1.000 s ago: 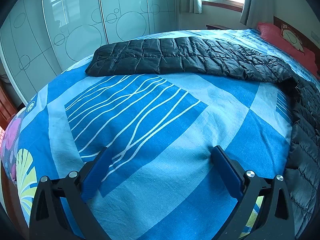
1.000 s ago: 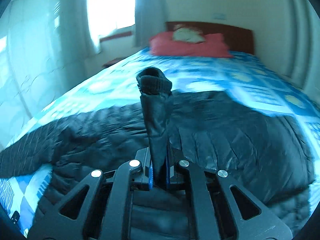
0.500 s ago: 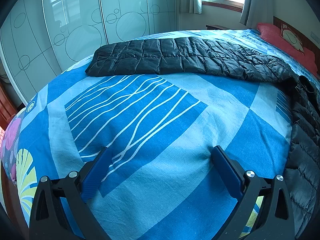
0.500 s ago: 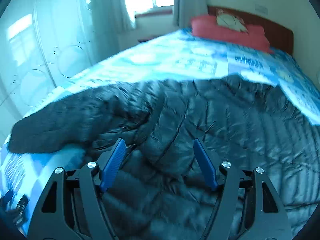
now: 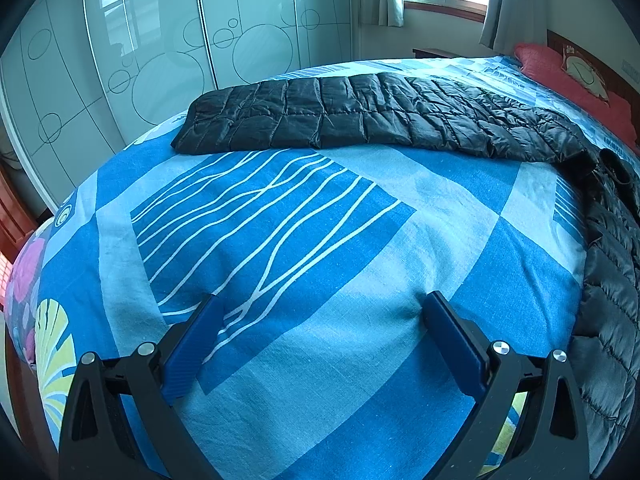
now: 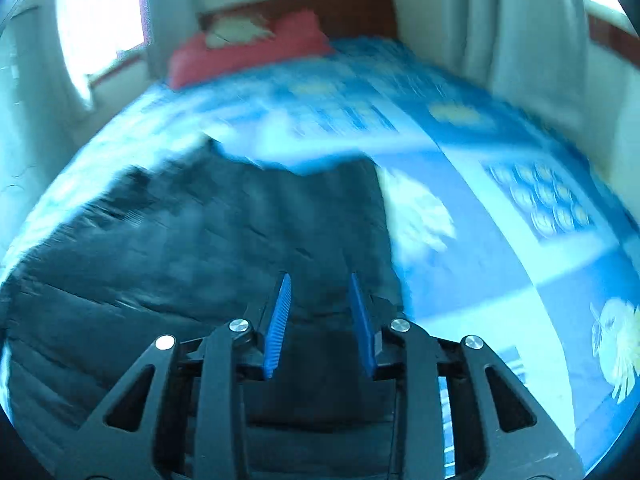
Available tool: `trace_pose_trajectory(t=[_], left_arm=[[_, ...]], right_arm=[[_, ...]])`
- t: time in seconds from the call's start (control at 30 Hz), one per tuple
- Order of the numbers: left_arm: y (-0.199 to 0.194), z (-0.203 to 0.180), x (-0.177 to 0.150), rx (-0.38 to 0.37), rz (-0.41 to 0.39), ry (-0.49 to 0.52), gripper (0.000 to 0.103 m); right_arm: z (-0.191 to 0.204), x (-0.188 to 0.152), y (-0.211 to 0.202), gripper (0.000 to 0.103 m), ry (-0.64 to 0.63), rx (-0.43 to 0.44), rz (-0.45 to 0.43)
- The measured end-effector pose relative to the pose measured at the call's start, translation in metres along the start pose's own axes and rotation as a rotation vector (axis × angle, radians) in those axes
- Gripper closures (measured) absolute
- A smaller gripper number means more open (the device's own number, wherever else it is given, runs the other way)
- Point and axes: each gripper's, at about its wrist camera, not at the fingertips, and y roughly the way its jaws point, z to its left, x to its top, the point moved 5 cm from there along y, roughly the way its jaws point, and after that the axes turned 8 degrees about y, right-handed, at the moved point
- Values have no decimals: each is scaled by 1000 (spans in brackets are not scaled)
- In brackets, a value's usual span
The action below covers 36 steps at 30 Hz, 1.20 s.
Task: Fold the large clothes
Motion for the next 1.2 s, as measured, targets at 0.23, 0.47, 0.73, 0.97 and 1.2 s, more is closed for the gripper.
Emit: trace_pose_trajectory(t=[0.23,0.47,0.73,0.97,1.2], left_arm=[[0,-1,0,7,1,5,4],[0,-1,0,8,2,5,4],[0,-1,0,6,1,4,4],[0,-1,0,10,1,6,4],[0,-1,0,6,0,3,4]], right_arm=[[8,19,-27,76,-57,45,-100],[3,65,40,74,0,7,-25],[13,79,33,71,9,0,-71],[18,73,82,54,-41,-61,10],[19,58,29,53,37,16,-62]])
